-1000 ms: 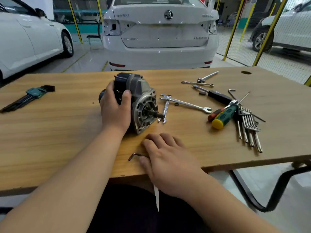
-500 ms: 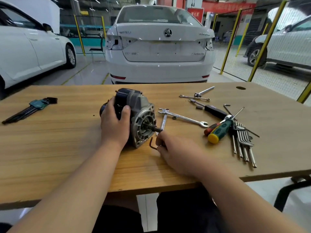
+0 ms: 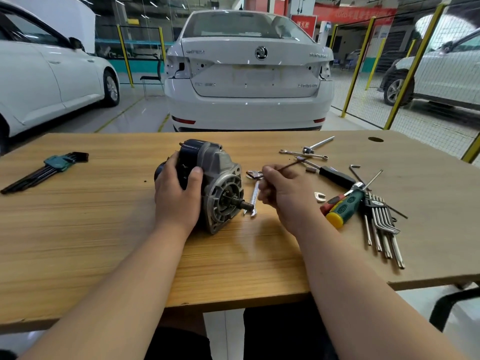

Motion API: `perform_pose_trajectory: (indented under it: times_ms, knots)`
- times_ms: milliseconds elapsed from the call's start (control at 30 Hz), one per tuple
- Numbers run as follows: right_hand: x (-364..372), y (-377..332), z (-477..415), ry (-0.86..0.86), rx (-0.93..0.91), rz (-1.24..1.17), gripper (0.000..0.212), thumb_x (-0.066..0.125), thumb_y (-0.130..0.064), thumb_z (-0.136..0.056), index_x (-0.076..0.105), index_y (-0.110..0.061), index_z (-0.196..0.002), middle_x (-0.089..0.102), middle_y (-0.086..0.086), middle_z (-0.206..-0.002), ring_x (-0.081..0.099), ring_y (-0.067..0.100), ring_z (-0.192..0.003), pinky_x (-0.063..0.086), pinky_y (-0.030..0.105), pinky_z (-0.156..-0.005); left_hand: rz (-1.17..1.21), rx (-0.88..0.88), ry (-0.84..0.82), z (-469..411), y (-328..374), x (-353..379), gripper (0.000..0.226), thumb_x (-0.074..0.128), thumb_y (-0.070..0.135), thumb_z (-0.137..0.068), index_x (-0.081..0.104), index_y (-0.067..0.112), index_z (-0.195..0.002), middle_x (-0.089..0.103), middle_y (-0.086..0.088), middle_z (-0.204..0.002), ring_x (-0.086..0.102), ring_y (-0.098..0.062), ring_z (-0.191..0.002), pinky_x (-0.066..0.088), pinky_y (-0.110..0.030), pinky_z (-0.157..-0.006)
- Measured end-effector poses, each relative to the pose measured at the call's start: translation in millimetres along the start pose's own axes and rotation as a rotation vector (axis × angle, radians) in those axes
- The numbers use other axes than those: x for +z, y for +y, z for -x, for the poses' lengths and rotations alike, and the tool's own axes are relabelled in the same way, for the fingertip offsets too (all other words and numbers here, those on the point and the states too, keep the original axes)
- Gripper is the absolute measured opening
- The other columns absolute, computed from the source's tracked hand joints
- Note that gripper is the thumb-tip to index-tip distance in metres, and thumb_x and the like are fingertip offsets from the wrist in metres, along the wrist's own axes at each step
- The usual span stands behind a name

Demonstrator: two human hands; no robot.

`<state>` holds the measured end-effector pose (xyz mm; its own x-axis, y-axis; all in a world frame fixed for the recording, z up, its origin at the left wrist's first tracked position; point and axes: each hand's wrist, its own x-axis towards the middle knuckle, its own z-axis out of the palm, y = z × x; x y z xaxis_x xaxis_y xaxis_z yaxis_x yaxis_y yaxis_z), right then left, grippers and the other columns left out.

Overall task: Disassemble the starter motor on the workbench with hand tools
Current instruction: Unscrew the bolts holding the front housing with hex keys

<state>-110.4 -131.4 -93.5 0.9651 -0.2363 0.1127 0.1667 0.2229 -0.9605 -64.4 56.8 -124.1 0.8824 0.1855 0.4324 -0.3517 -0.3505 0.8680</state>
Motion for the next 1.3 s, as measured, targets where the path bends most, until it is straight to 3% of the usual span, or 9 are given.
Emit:
perform_pose_trajectory:
  times_ms: [167, 333, 433, 567, 733, 867, 1000, 1133, 1300]
  knots:
    - [-5, 10, 2, 0.106, 0.063, 0.188, 0.023, 0.056, -0.032, -0.098, 0.069, -0.015, -0.089, 0.067, -0.003, -0.06, 0.063, 0.013, -0.054, 0.053, 0.028, -0.059, 0.001, 0.007, -0.013, -1, 1, -1, 0.07, 0.041, 0.056, -0.083, 0.035, 0.028, -0.147, 0.041, 0.002, -0.147, 0.031, -0.015, -0.137, 0.028, -0.04, -0.113]
    - [-5, 10, 2, 0.168, 0.105, 0.035, 0.015, 0.051, -0.013, -0.099, 0.064, -0.018, -0.094, 0.075, -0.003, -0.072, 0.073, 0.013, -0.071, 0.056, 0.024, -0.059, 0.006, 0.005, -0.035, 0, 1, -2, 0.072, 0.04, 0.058, -0.083, 0.032, 0.028, -0.149, 0.038, 0.001, -0.15, 0.032, -0.016, -0.139, 0.029, -0.043, -0.113]
    - [-3, 12, 4, 0.122, 0.052, 0.098, 0.014, 0.052, -0.015, -0.099, 0.065, -0.017, -0.096, 0.073, -0.002, -0.072, 0.07, 0.013, -0.065, 0.055, 0.024, -0.055, 0.013, 0.0, -0.039, 0, 2, -1, 0.072, 0.041, 0.058, -0.083, 0.032, 0.029, -0.148, 0.037, 0.002, -0.151, 0.031, -0.016, -0.14, 0.029, -0.047, -0.114]
    - [1, 13, 3, 0.101, 0.111, 0.02, 0.015, 0.05, -0.022, -0.101, 0.064, -0.015, -0.101, 0.069, 0.004, -0.092, 0.071, 0.015, -0.068, 0.055, 0.027, -0.054, 0.043, 0.017, -0.067, -2, 1, -2, 0.074, 0.04, 0.062, -0.079, 0.034, 0.032, -0.146, 0.039, 0.008, -0.148, 0.031, -0.015, -0.139, 0.029, -0.043, -0.112]
    - [3, 13, 3, -0.002, 0.184, -0.098, 0.015, 0.039, -0.007, -0.102, 0.054, -0.011, -0.102, 0.069, 0.006, -0.074, 0.07, 0.019, -0.063, 0.057, 0.028, -0.057, -0.026, 0.053, -0.07, -7, 1, -2, 0.062, 0.04, 0.055, -0.088, 0.037, 0.03, -0.146, 0.043, 0.01, -0.143, 0.036, -0.011, -0.131, 0.03, -0.032, -0.103]
    - [3, 15, 6, -0.088, 0.136, -0.034, 0.016, 0.045, 0.004, -0.097, 0.051, -0.009, -0.105, 0.065, 0.008, -0.079, 0.065, 0.017, -0.063, 0.055, 0.027, -0.061, -0.187, 0.08, 0.067, 1, 1, -2, 0.063, 0.04, 0.055, -0.09, 0.049, 0.016, -0.139, 0.047, -0.007, -0.14, 0.033, -0.023, -0.133, 0.025, -0.03, -0.101]
    - [6, 16, 7, -0.099, 0.097, -0.001, 0.019, 0.045, 0.008, -0.093, 0.051, -0.008, -0.101, 0.061, 0.009, -0.079, 0.063, 0.017, -0.06, 0.052, 0.031, -0.06, -0.225, 0.114, -0.071, 6, 4, -5, 0.089, 0.035, 0.072, -0.07, 0.043, 0.021, -0.143, 0.046, -0.002, -0.14, 0.031, -0.021, -0.132, 0.027, -0.032, -0.099]
    - [5, 16, 4, -0.094, 0.091, -0.017, 0.016, 0.044, 0.007, -0.093, 0.05, -0.007, -0.095, 0.063, -0.002, -0.055, 0.066, 0.018, -0.057, 0.055, 0.029, -0.056, -0.22, 0.126, -0.182, 4, 5, -3, 0.082, 0.053, 0.064, -0.071, 0.044, 0.023, -0.142, 0.045, 0.003, -0.139, 0.042, -0.016, -0.128, 0.038, -0.037, -0.103]
    - [3, 19, 3, -0.122, 0.068, -0.161, 0.012, 0.05, 0.005, -0.094, 0.051, -0.007, -0.095, 0.064, 0.003, -0.068, 0.071, 0.02, -0.064, 0.056, 0.027, -0.057, -0.178, 0.08, -0.207, 3, 4, -1, 0.079, 0.058, 0.056, -0.071, 0.043, 0.024, -0.142, 0.046, 0.006, -0.141, 0.045, -0.013, -0.126, 0.039, -0.033, -0.103]
